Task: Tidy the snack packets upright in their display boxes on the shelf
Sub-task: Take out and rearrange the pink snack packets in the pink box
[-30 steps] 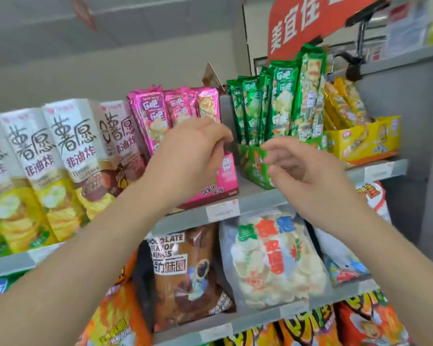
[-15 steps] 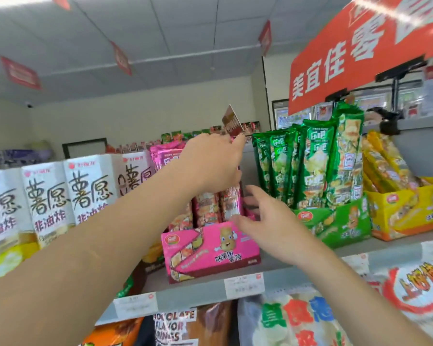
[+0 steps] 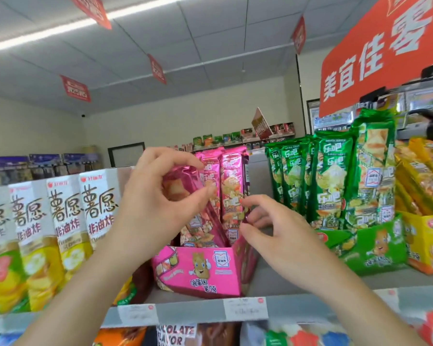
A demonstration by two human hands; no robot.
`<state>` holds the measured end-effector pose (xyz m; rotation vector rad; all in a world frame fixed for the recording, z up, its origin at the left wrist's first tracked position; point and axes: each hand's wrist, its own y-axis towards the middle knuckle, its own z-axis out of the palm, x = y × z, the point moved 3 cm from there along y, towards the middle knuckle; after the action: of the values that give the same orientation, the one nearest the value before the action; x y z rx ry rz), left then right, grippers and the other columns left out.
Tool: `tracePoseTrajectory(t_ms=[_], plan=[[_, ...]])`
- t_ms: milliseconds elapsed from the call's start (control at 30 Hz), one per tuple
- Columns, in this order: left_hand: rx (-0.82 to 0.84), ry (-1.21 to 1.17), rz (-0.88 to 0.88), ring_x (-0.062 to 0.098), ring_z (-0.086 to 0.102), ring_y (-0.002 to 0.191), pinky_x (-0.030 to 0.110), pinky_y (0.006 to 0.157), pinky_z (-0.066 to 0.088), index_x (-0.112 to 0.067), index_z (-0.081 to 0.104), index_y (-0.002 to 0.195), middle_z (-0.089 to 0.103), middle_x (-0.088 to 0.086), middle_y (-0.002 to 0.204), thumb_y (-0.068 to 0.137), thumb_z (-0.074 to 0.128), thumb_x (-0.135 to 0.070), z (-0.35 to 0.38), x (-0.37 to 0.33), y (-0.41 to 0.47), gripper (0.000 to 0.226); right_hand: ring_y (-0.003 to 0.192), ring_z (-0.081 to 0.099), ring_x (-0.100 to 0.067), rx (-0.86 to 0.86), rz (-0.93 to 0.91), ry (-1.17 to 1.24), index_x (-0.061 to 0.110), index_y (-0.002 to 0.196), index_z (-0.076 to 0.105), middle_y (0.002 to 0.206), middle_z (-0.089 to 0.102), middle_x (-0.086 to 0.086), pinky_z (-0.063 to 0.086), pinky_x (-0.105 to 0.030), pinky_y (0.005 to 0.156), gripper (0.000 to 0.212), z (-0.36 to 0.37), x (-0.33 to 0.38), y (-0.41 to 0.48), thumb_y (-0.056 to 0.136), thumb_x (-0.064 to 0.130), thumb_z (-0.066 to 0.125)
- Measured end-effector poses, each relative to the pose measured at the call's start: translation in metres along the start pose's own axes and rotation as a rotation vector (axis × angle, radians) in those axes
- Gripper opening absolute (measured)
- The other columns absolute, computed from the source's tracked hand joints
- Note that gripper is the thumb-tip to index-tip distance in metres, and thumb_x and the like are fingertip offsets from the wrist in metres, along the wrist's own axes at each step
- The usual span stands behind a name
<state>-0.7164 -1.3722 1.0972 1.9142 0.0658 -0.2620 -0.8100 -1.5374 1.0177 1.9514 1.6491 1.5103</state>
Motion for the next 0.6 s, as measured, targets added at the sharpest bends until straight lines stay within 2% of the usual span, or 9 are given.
tracePoseTrajectory(t_ms=[100,167,267,333,367,467,533,600], plan=[[0.018,-0.005,-0.049,0.005,0.052,0.065,0.015,0.067,0.049,-0.044,0.062,0.101,0.048,-0.012,0.099,0.071,0.079,-0.031,0.003,-0.001,-0.007,0.036,0.089,0.054,0.003,-0.12,0.008,-0.084,0.032,0.128,0.041,0.111,0.047,0.018,0.04,-0.016,0.07,0.044,0.006,0.001,0.011,0.09,0.045,0.06],[0.05,0.054,-0.051,0.004,0.055,0.075,0.018,0.074,0.049,-0.046,0.061,0.109,0.046,-0.022,0.097,0.073,0.078,-0.029,0.006,-0.003,-0.009,0.043,0.091,0.055,-0.007,-0.177,0.028,-0.105,0.027,0.132,0.037,0.112,0.048,0.013,0.041,-0.023,0.073,0.052,0.008,0.0,0.026,0.09,0.046,0.061],[0.087,0.067,-0.034,0.007,0.058,0.083,0.027,0.079,0.051,-0.044,0.056,0.121,0.05,-0.029,0.101,0.079,0.077,-0.024,0.007,-0.009,-0.009,0.051,0.075,0.06,-0.014,-0.176,0.075,-0.187,0.023,0.122,0.038,0.092,0.06,0.008,0.051,-0.035,0.064,0.049,0.011,0.001,0.045,0.089,0.048,0.064],[0.099,0.035,-0.042,0.011,0.061,0.081,0.027,0.078,0.054,-0.039,0.053,0.126,0.055,-0.025,0.106,0.08,0.077,-0.017,0.007,-0.011,-0.011,0.056,0.07,0.06,-0.014,-0.185,0.105,-0.227,0.02,0.123,0.042,0.08,0.058,0.007,0.052,-0.035,0.059,0.053,0.013,0.0,0.051,0.086,0.049,0.068],[0.098,0.018,-0.05,0.01,0.06,0.077,0.023,0.076,0.053,-0.037,0.051,0.127,0.057,-0.024,0.101,0.08,0.077,-0.015,0.007,-0.01,-0.012,0.058,0.069,0.059,-0.012,-0.19,0.106,-0.228,0.02,0.125,0.045,0.077,0.056,0.009,0.049,-0.032,0.056,0.056,0.013,-0.001,0.053,0.084,0.049,0.069],[0.097,0.003,-0.058,0.002,0.059,0.073,0.011,0.07,0.047,-0.035,0.049,0.127,0.059,-0.025,0.088,0.08,0.075,-0.021,0.005,-0.01,-0.015,0.055,0.069,0.052,-0.004,-0.202,0.098,-0.13,0.021,0.12,0.056,0.076,0.051,0.015,0.038,-0.021,0.053,0.05,0.009,0.003,0.058,0.081,0.048,0.073],[0.098,0.006,-0.071,0.001,0.061,0.08,0.013,0.076,0.049,-0.035,0.049,0.128,0.06,-0.024,0.095,0.079,0.073,-0.032,0.004,-0.009,-0.016,0.055,0.07,0.056,-0.004,-0.236,0.09,-0.019,0.026,0.106,0.056,0.078,0.056,0.014,0.04,-0.023,0.055,0.037,0.001,0.009,0.063,0.08,0.045,0.075],[0.084,0.002,-0.088,0.002,0.06,0.087,0.022,0.082,0.051,-0.033,0.048,0.132,0.057,-0.02,0.111,0.077,0.071,-0.038,0.004,-0.008,-0.016,0.06,0.076,0.06,-0.008,-0.291,0.046,0.089,0.026,0.105,0.057,0.084,0.06,0.011,0.046,-0.027,0.061,0.033,-0.01,0.018,0.067,0.081,0.04,0.074]])
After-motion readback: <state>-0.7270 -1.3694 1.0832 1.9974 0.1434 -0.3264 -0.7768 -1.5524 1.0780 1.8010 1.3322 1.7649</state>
